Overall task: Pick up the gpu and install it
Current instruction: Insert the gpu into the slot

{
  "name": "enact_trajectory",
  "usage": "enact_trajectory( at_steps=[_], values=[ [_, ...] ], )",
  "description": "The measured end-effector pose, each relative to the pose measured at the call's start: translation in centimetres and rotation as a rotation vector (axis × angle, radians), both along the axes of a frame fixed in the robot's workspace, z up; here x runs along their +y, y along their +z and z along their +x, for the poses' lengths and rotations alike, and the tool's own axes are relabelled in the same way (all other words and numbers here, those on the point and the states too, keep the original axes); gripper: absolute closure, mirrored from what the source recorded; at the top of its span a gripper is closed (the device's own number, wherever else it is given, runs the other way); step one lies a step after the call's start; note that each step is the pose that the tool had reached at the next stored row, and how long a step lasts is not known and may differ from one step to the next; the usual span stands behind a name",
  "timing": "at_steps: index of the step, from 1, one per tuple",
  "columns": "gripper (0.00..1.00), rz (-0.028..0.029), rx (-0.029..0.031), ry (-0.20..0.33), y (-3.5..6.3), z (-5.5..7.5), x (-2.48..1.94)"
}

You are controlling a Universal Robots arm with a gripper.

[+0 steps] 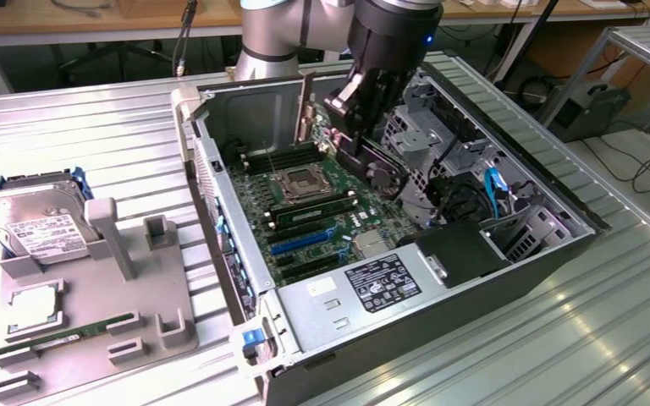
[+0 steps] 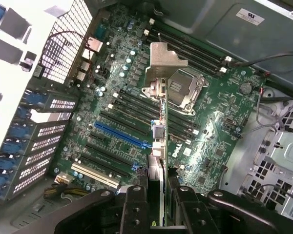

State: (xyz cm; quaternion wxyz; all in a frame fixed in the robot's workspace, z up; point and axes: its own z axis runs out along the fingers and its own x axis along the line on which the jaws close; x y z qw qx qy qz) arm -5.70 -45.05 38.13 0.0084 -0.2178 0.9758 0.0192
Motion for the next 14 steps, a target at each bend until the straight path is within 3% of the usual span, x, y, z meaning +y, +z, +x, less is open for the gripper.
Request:
enact_trajectory(
  at_steps=[14],
  values=[
    [0.74, 0.0000, 0.0000, 0.066, 0.00, 0.00, 0.00]
  ],
)
